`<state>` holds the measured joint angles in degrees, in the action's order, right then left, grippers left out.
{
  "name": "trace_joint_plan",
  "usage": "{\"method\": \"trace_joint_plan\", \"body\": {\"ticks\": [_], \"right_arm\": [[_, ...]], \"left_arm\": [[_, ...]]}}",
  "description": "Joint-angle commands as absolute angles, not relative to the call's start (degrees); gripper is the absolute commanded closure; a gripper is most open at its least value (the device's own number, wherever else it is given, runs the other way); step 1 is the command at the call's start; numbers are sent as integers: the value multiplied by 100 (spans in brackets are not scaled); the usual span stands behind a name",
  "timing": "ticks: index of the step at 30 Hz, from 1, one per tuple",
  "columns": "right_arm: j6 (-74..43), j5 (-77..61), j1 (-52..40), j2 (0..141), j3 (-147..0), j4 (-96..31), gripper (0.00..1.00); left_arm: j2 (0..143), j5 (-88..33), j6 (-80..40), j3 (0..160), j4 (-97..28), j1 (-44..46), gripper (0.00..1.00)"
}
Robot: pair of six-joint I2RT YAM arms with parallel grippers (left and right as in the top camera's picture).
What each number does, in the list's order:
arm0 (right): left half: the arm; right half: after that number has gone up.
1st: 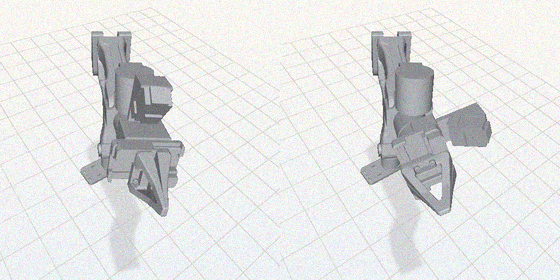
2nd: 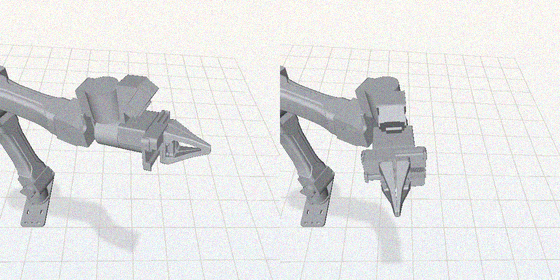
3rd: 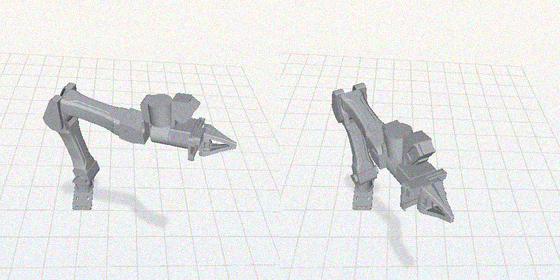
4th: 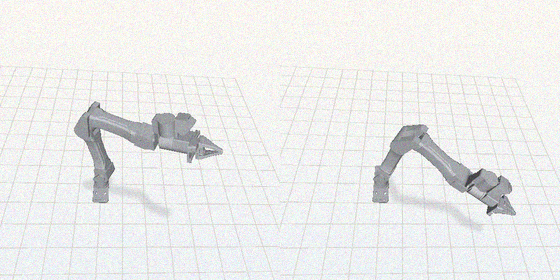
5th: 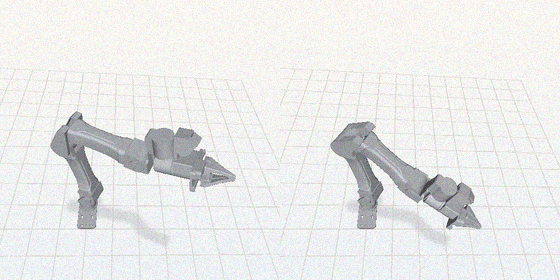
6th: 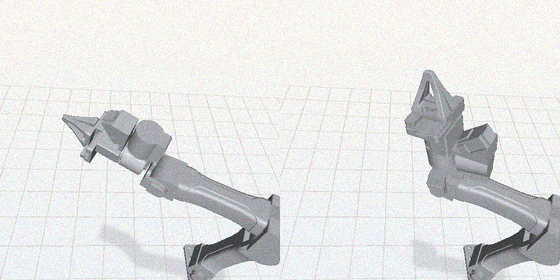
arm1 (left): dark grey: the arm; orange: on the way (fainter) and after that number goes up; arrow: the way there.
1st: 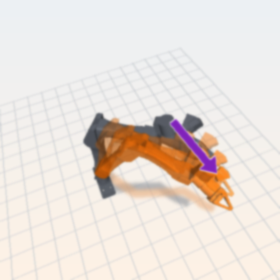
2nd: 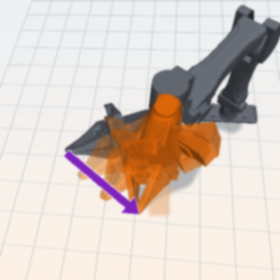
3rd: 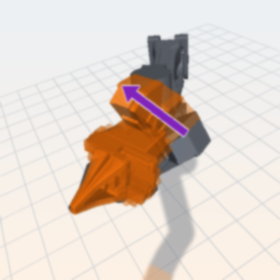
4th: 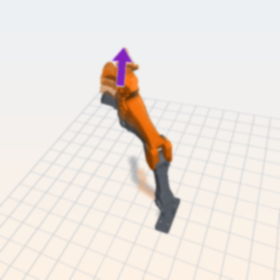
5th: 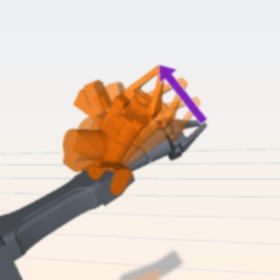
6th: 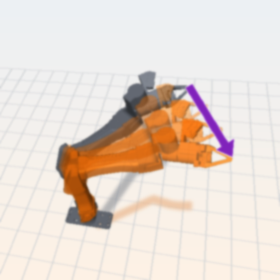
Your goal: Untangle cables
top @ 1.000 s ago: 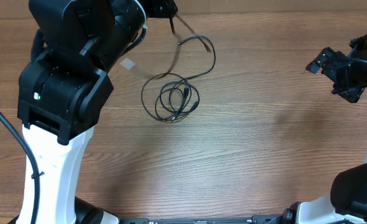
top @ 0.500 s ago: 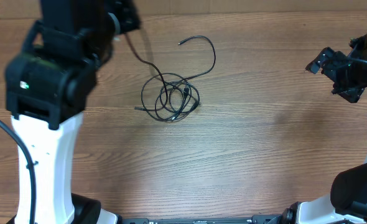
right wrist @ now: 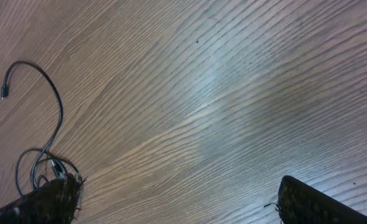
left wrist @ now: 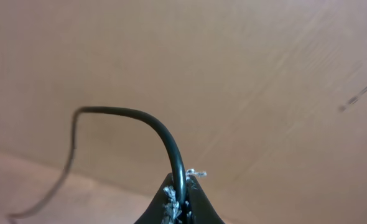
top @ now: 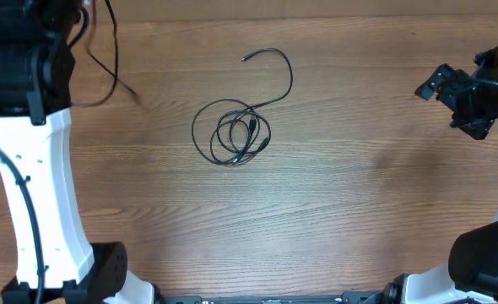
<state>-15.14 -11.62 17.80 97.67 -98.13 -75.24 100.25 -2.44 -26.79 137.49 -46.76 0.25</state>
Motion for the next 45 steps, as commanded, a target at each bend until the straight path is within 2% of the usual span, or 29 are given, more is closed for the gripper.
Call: {"method": "trace_joint_plan", "body": {"ticks": [1,8,13,17,22,25,26,27,28,29,36,39,42,45], "right_arm": [[-1494,-1164,1776,9780,-9826,-7511,0],[-1494,-1166,1776,9780,-9826,-7513,0],[-1494,-1164,1776,9780,-9826,-7513,0],[-1494,-1166,1776,9780,-9826,-7513,0],[-1494,-1164,1776,9780,-9826,-7513,0],[-1494,-1164,1776,9780,-9826,-7511,0],[-1494,-1164,1776,9780,-9826,-7513,0],[-1494,-1164,1776,9780,-9826,-7513,0],[-1494,-1164,1776,9780,-9826,-7513,0],[-1494,-1164,1776,9780,-9826,-7513,0],[-1494,-1164,1776,9780,-9826,-7511,0],[-1494,-1164,1776,9780,-9826,-7513,0],[-1494,-1164,1776,9780,-9826,-7511,0],[-1494,-1164,1776,9780,-9826,-7511,0]], "left_arm": [[10368,-558,-2797,13773,-4307,-64,96],[11255,-1269,-3804,13773,-3044,-405,96],[11756,-1662,-4108,13773,-2716,-882,96],[12134,-1573,-3677,13773,-2622,-1446,96],[12652,-244,-2547,13773,-2635,-2185,96],[12895,64,-1997,13773,-2637,-2609,93],[12949,60,-1865,13773,-2663,-2724,80],[13010,54,-1796,13773,-2727,-2847,53],[13074,45,-1796,13773,-2832,-2947,9],[13104,36,-1796,13773,-2912,-3022,0],[13246,-587,-1627,13773,-3745,-3159,0],[13255,-1131,-1629,13773,-4042,-3103,14],[13288,-1138,-1625,13773,-4473,-2991,10],[13384,-620,-1623,13773,-4967,-2886,3]]}}
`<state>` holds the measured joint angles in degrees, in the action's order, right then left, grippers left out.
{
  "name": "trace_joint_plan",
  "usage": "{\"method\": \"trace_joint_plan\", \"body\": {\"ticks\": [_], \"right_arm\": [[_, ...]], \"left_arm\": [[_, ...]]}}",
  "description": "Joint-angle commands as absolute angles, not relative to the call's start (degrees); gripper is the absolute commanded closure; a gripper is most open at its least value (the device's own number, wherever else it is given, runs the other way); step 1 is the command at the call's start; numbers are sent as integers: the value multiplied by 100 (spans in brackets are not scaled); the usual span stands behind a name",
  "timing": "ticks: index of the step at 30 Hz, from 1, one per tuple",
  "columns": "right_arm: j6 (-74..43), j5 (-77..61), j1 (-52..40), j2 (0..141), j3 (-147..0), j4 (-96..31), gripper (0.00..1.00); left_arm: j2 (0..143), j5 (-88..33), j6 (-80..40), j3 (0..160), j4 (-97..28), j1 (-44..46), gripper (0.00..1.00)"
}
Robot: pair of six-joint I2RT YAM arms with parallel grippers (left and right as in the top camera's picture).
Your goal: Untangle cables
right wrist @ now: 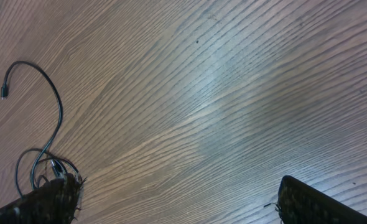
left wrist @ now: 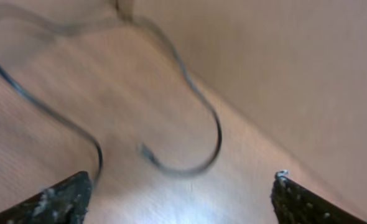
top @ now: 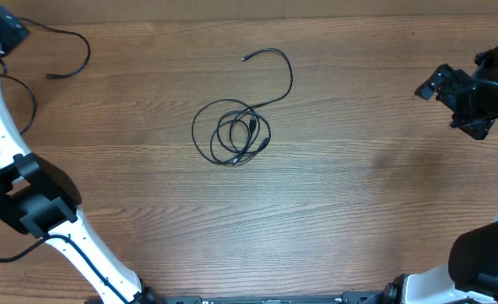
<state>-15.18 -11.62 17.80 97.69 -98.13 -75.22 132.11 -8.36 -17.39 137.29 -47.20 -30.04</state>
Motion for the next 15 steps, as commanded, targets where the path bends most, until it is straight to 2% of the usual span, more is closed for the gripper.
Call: {"method": "trace_joint_plan", "body": {"ticks": [1,9,15], "right_arm": [[-1494,-1164,1776,9780,-9826,-7513,0],[-1494,-1164,1776,9780,-9826,-7511,0],[-1494,-1164,1776,9780,-9826,-7513,0]], "left_arm": [[13426,-469,-1623,13773,-5103,-2862,2],[13972,694,-978,13769,-5690,-2853,6],[14477,910,-296,13771,-5741,-3022,0]]}}
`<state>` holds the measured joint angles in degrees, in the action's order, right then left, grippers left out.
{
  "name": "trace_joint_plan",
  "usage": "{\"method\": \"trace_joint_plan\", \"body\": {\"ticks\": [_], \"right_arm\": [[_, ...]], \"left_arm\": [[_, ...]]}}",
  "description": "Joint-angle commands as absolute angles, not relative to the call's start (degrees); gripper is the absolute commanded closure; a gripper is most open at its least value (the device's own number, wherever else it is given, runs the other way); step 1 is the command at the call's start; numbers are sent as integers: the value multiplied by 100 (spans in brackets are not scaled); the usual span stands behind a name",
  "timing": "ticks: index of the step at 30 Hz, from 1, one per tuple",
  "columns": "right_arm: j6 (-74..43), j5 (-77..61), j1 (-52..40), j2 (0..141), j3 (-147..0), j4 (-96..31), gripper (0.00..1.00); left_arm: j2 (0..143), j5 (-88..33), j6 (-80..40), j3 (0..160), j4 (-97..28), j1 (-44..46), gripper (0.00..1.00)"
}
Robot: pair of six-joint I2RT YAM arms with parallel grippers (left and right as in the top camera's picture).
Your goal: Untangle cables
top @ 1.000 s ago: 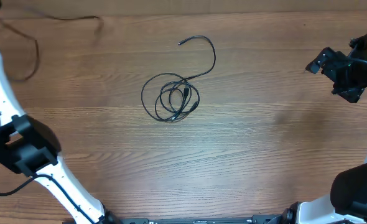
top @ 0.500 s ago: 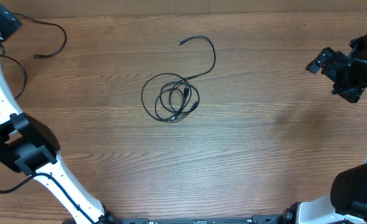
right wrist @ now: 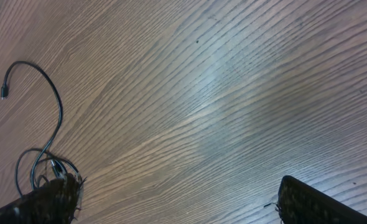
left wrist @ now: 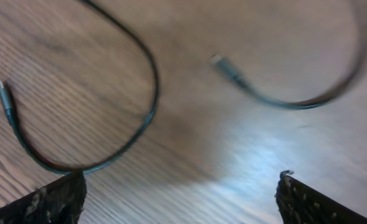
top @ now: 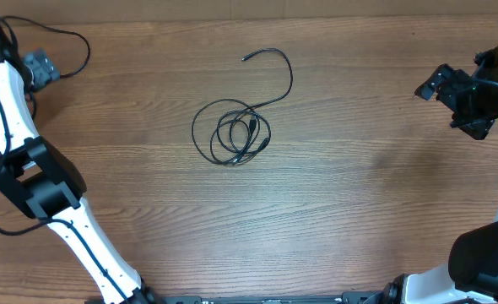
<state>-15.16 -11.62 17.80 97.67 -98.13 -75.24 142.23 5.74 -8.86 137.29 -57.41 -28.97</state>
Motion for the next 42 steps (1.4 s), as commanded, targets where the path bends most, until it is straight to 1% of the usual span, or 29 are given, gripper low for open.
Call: {"method": "trace_joint_plan", "body": {"ticks": [1,5,11,17,19,20,22,25,34,36,37,40,42], "right_arm": [[-1494,-1164,1776,9780,-9826,-7513,0],[-1494,-1164,1776,9780,-9826,-7511,0],[-1494,-1164,1776,9780,-9826,-7511,0],[-1494,-1164,1776,9780,-9826,-7513,0],[-1492,-1166,1776,9780,-9826,-7511,0],[-1494,-1164,1776,9780,-9826,-7513,0],[-1494,-1166,1776,9780,-9826,-7511,0],[-1494,-1164,1776,9780,-9826,-7513,0],[-1494,-1164,1776,9780,-9826,-7513,0],[-1494,-1164,1776,9780,-9826,-7513,0],[-1494,-1164,1776,9780,-9826,-7513,0],[-1494,-1164,1776,9780,-9826,-7511,0],[-1494,-1164,1776,9780,-9826,-7513,0]], "left_arm": [[14551,871,-169,13771,-5741,-3057,0],[14803,495,305,13769,-5756,-3210,1],[15080,-803,945,13769,-5822,-3540,2],[15174,-884,1551,13762,-5953,-3719,9],[15176,-893,1588,13762,-5953,-3776,16],[15176,-915,1588,13762,-5953,-3800,23],[15176,-1002,1590,13762,-5961,-3863,41],[15218,-1017,1588,13740,-5964,-3927,51],[15255,-1015,1846,13257,-5841,-3938,41],[15255,-1011,1933,13233,-5830,-3938,41],[15255,-1017,1931,13225,-5830,-3938,45],[15255,-1046,1933,13225,-5900,-3935,71],[15255,-1223,1931,13225,-6027,-3931,84]]}}
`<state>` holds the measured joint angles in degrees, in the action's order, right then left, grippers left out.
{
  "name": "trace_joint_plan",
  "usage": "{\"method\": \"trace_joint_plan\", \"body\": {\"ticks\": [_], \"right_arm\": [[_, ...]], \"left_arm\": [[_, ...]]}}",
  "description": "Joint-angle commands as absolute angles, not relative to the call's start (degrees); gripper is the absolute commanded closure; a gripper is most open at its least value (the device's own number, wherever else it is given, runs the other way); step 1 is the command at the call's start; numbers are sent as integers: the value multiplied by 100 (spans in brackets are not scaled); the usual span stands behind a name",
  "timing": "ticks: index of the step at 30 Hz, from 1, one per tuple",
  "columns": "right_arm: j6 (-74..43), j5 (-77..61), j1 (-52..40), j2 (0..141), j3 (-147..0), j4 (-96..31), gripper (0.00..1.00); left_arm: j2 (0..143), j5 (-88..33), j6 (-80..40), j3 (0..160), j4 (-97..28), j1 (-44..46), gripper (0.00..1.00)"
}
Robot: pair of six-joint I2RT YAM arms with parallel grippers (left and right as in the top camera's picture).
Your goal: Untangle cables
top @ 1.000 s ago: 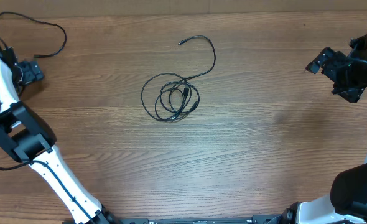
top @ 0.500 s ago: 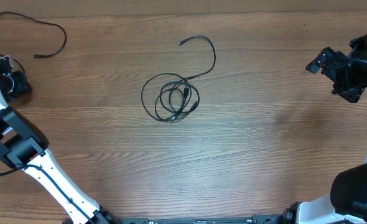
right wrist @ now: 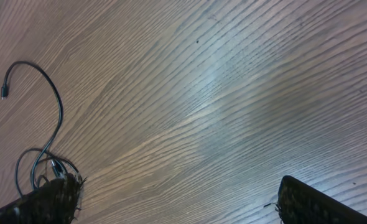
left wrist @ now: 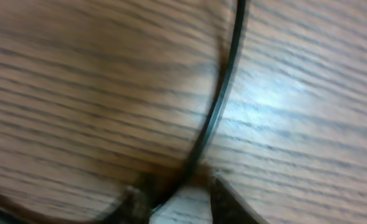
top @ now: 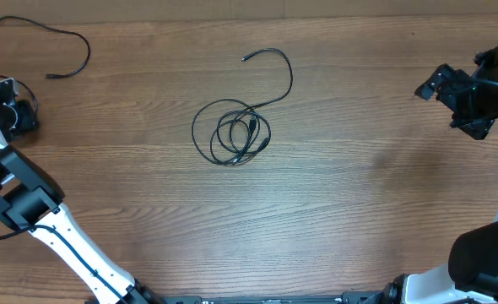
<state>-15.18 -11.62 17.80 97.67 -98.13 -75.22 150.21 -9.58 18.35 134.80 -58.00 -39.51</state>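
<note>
A black cable coiled in loops [top: 232,133] lies mid-table, its free end [top: 245,57] hooking away toward the far side. The right wrist view shows it at the left edge [right wrist: 43,163]. A second black cable [top: 73,35] lies loose at the far left corner. My left gripper [top: 13,114] is at the left table edge, near that cable. In its blurred wrist view a cable strand [left wrist: 224,93] runs down into the narrow gap of the left gripper [left wrist: 174,202], whose jaws stand close together but apart. My right gripper [top: 450,103] hangs open at the far right [right wrist: 177,186], holding nothing.
The wooden table [top: 359,211] carries only the two cables. Its far edge runs along the top of the overhead view. The white left arm [top: 29,207] stretches along the left side, and the right arm's base [top: 485,262] stands at the near right.
My left gripper has moved from beside the loose cable at the far left down toward the table's left edge. Its jaws have narrowed from wide open to a small gap. The right arm has not moved.
My left gripper first held a cable up, shut on it, clear of the centre coil. Then it stood open at the far left corner with that cable lying on the table there. It has since shifted nearer along the left edge. The coil and right gripper stayed put.
</note>
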Motion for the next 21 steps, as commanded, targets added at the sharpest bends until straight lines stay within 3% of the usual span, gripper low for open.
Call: {"method": "trace_joint_plan", "body": {"ticks": [1,2,8,15,21], "right_arm": [[-1494,-1164,1776,9780,-9826,-7511,0],[-1494,-1166,1776,9780,-9826,-7513,0],[-1494,-1164,1776,9780,-9826,-7513,0],[-1494,-1164,1776,9780,-9826,-7511,0],[-1494,-1164,1776,9780,-9826,-7513,0]], "left_arm": [[15255,-1365,1931,13225,-6093,-3927,88],[15255,-1555,1914,13225,-6163,-3922,96],[15189,-3389,1083,13246,-5990,-3852,96],[15181,-5907,-1997,13480,-4219,-3529,96],[15181,-6274,-3514,13821,-2902,-2965,96]]}}
